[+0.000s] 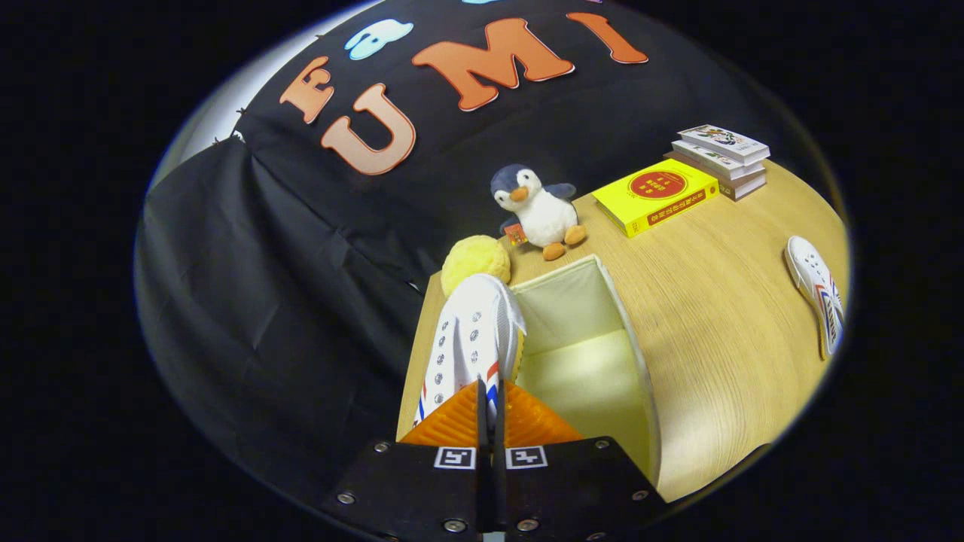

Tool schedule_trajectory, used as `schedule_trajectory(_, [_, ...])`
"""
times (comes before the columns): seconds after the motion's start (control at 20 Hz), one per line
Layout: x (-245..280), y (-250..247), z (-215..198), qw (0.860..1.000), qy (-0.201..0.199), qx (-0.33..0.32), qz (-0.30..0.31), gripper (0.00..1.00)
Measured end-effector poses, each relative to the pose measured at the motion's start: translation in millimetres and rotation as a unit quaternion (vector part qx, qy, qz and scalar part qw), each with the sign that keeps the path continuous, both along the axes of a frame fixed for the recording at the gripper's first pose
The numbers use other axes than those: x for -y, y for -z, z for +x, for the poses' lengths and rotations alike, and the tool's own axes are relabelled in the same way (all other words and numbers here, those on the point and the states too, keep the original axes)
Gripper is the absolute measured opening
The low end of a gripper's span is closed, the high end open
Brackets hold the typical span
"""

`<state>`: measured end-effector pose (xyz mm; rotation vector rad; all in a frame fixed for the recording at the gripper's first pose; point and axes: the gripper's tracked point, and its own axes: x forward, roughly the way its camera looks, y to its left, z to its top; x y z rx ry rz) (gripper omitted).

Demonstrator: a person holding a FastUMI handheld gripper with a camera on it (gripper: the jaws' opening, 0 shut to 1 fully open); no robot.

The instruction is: Open the storage box then place both shoes into the box .Put the left shoe in first, then the right shoe, with the right side of both shoes facing outward in a uniform manner.

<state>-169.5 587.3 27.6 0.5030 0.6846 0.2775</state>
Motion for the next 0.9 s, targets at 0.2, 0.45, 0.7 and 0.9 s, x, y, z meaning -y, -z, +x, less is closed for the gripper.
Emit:
schedule_trajectory(0.2, [-13.0, 26.3, -1.9, 1.000, 0.004, -0.028, -0.003, 0.00])
schedule_trajectory(0.45, [-29.6, 32.2, -3.5, 0.999, -0.011, -0.041, -0.008, 0.06])
schedule_trajectory(0.7, [-19.4, 10.5, -0.6, 1.000, -0.022, -0.017, 0.004, 0.71])
schedule_trajectory(0.9, [5.0, -7.5, -0.8, 1.000, -0.018, 0.000, 0.005, 0.94])
